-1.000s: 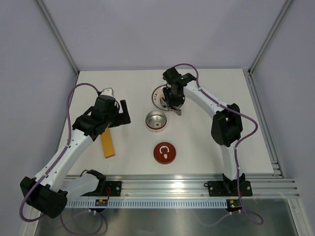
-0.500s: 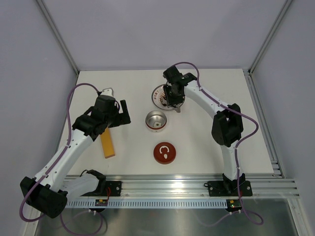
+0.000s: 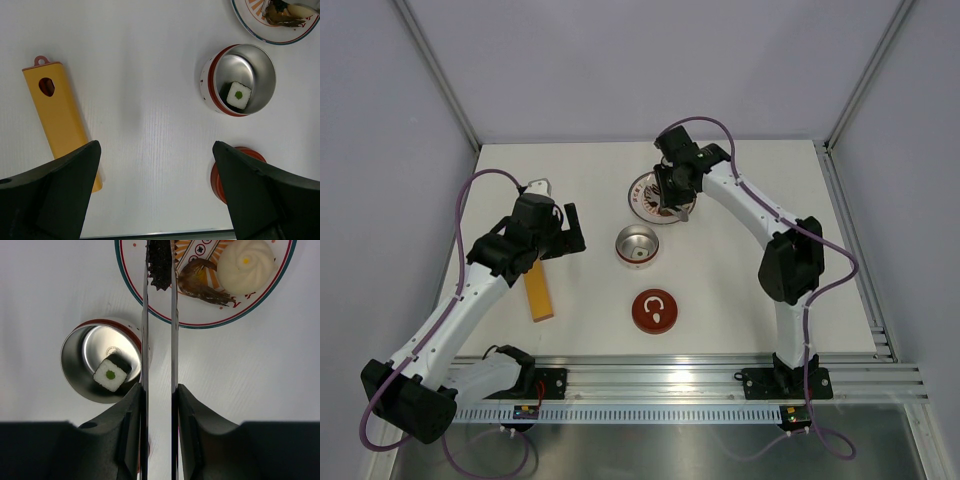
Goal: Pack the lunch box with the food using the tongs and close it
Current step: Pick up the fake food from the plate.
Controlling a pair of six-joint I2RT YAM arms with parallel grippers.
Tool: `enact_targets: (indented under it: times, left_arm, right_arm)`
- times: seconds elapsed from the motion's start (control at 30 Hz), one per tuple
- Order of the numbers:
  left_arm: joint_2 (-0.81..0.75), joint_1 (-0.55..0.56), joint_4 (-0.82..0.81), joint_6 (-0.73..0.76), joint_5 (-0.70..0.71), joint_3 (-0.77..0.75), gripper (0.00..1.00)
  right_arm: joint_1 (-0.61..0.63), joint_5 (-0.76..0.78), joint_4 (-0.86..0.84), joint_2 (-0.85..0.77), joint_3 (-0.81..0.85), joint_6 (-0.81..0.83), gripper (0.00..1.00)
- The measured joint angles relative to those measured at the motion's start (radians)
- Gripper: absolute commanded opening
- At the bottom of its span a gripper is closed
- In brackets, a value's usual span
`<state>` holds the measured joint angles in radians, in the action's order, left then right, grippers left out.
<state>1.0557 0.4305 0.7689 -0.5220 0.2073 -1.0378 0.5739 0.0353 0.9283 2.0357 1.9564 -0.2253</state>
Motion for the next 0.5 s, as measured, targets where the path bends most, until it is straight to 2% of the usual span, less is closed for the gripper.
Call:
enact_targets:
  times: [0.2, 0.5]
  left_arm:
    - [0.0, 0.0, 0.0, 0.0, 0.0, 0.0, 0.99]
    - [0.0, 0.0, -0.004, -0.002, 0.0, 0.0, 0.99]
  right_arm:
    - [0.0, -0.004, -0.005, -0.061, -0.044, -0.006, 0.1]
    - [0.031, -0.014, -0.015, -0.278, -0.19, 0.0, 0.1]
